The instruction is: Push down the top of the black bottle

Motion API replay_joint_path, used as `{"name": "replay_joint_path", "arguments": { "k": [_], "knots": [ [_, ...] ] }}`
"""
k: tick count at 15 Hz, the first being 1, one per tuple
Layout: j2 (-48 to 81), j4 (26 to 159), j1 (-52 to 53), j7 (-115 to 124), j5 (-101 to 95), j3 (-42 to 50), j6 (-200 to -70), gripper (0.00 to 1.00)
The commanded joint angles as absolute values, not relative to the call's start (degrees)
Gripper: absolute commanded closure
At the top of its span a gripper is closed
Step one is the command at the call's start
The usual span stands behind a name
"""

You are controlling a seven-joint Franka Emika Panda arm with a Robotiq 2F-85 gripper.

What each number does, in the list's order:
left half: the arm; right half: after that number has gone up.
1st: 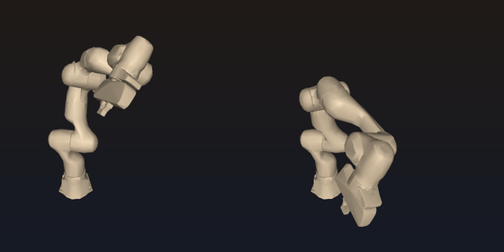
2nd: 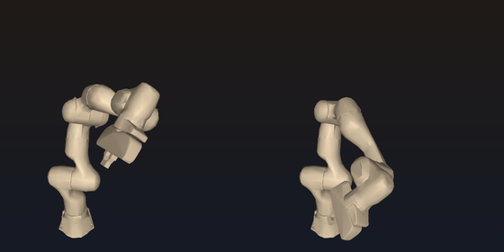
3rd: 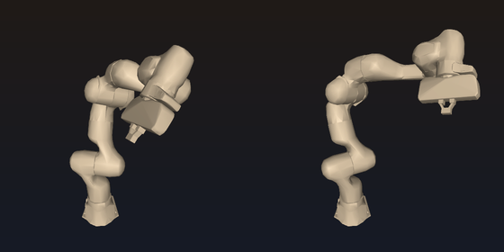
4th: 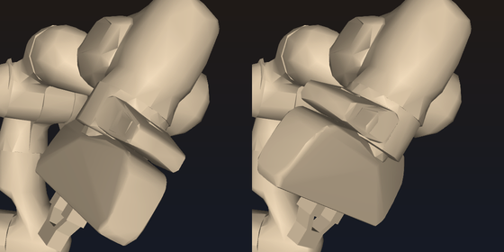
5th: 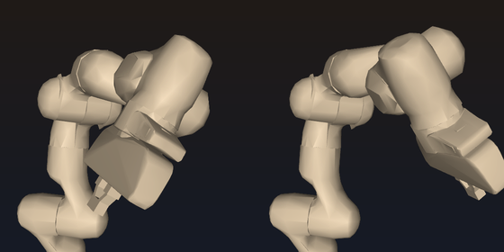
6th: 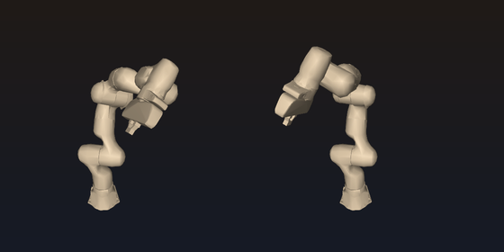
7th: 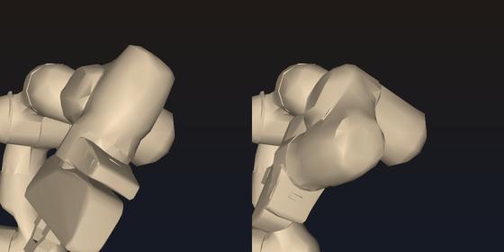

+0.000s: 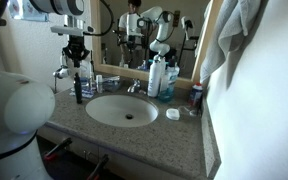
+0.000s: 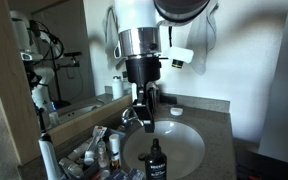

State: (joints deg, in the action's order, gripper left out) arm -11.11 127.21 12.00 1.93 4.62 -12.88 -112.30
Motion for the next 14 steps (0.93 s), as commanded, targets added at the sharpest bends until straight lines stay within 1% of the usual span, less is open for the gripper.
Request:
{"name": "replay_joint_path", "arguments": {
  "k": [1,7,14],
  "knots": [
    [-10.68,125.03,12.96,1.76,6.90,-12.99,-108.35,1.00],
    [-10.25,124.98,13.35,4.94,7.01,-13.42,-104.76,1.00],
    [-7.99,124.89,13.01,6.09,6.21,-13.29,-104.99,1.00]
  ]
}}
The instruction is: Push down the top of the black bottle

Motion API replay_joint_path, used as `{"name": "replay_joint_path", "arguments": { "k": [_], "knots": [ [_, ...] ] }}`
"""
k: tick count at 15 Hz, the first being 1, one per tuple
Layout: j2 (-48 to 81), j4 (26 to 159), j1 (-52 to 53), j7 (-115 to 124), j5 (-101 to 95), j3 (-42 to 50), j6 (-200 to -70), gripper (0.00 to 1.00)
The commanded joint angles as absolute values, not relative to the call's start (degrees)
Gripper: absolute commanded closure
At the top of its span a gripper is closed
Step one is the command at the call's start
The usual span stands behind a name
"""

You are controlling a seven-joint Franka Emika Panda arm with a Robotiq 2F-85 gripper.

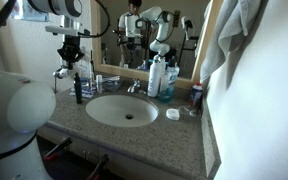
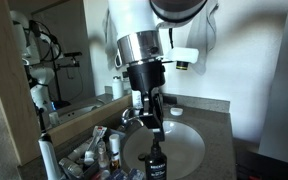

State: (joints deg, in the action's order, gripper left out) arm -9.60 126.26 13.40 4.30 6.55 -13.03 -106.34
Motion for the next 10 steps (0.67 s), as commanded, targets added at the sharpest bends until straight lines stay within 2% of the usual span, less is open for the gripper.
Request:
{"name": "replay_joint_path", "arguments": {
  "k": [1,10],
  "knots": [
    [-7.66,124.79,12.88,7.01,5.78,-13.32,-104.70,1.00],
    [-8.29,125.12,13.04,5.52,6.12,-13.03,-108.40,1.00]
  ]
}}
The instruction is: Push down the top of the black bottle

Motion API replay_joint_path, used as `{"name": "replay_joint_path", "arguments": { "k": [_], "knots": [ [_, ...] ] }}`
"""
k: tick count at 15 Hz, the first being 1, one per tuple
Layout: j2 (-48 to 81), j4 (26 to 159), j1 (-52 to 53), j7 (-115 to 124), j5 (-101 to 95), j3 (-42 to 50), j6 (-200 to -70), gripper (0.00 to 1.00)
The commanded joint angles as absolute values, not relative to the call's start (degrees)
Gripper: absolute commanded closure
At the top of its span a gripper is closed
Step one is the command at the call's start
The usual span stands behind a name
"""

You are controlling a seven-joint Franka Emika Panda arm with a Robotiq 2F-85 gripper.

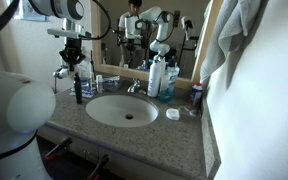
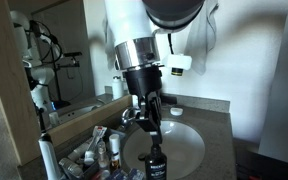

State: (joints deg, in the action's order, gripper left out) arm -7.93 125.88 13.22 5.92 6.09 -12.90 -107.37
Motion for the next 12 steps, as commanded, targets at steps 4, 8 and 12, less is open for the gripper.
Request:
{"name": "replay_joint_path", "arguments": {
  "k": [4,8,12],
  "knots": [
    [-8.37,124.89,12.84,6.08,5.58,-12.95,-107.75,1.00],
    [-8.24,124.84,12.64,6.54,4.65,-12.81,-107.34,1.00],
    [-8.24,125.00,12.35,6.43,2.77,-12.67,-107.67,1.00]
  ]
}}
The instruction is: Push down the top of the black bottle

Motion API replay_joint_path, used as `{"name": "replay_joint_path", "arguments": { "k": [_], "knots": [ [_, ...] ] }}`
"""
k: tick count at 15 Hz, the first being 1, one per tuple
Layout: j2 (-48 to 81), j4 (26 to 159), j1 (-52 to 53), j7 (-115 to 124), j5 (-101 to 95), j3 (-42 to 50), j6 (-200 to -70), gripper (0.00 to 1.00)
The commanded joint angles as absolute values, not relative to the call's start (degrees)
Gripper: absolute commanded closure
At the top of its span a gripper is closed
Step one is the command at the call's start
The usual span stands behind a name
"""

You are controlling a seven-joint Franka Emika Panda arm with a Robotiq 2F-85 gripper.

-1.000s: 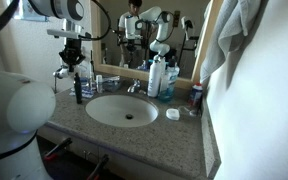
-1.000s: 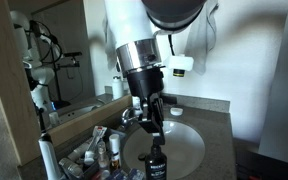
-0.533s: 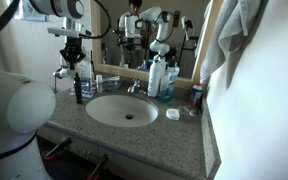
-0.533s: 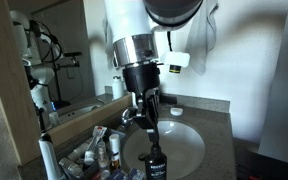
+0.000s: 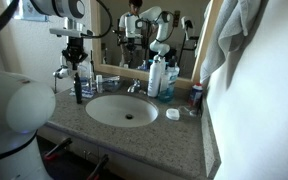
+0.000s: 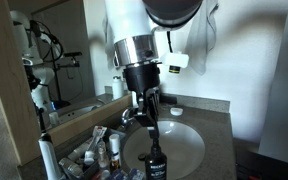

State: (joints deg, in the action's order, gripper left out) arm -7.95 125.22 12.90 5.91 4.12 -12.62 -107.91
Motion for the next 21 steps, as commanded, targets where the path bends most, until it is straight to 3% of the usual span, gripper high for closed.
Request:
{"name": "replay_joint_path", "arguments": {
  "k": [1,21],
  "knots": [
    [-8.13,124.96,12.25,6.30,2.56,-12.60,-107.68,1.00],
    [-5.43,124.18,12.12,4.42,4.33,-12.13,-107.18,1.00]
  ]
}}
